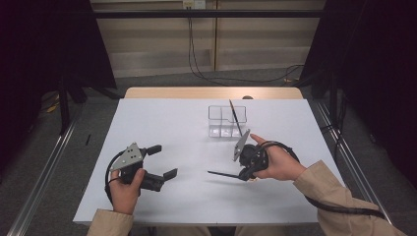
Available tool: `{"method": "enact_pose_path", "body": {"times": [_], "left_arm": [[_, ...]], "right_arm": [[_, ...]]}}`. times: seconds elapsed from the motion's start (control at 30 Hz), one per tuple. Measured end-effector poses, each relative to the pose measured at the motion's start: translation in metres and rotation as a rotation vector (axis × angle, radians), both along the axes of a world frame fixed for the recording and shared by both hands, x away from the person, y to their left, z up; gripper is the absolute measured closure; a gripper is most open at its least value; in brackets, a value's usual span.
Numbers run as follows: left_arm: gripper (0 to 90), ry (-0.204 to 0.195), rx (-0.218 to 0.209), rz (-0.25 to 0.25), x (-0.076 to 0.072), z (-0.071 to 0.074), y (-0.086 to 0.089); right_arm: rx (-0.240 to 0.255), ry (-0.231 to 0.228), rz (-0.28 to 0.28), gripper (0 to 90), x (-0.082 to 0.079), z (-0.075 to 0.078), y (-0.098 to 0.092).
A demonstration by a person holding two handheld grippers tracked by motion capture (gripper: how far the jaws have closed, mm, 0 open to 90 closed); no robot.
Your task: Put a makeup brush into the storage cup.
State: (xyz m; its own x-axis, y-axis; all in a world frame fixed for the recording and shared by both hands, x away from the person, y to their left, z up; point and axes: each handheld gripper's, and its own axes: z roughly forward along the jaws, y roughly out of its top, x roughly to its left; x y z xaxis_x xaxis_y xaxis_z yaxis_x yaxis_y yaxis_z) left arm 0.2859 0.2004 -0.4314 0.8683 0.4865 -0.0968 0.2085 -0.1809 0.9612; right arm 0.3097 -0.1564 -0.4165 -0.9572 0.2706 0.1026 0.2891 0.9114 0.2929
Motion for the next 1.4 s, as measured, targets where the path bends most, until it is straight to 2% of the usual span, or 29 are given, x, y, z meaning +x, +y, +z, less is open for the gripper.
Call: {"method": "enact_pose_path", "body": {"times": [0.63,0.87,1.03,1.17,1.4], "left_arm": [[0.8,0.022,0.009,-0.021,0.001,-0.002,-0.003],[0.9,0.046,0.054,-0.067,0.002,-0.004,-0.010],[0.8,0.060,0.111,-0.107,0.003,-0.004,-0.017],[0.9,0.075,0.132,-0.134,0.004,-0.001,-0.021],[0.8,0.136,0.203,-0.180,0.008,0.003,-0.031]], "right_arm": [[0.026,0.004,0.066,84.0,-0.005,0.003,0.021],[0.024,0.003,0.076,84.0,-0.005,0.004,0.022],[0.024,0.003,0.083,84.0,-0.005,0.002,0.023],[0.024,0.003,0.085,84.0,-0.005,0.001,0.023],[0.026,-0.005,0.103,84.0,-0.007,0.004,0.025]]}}
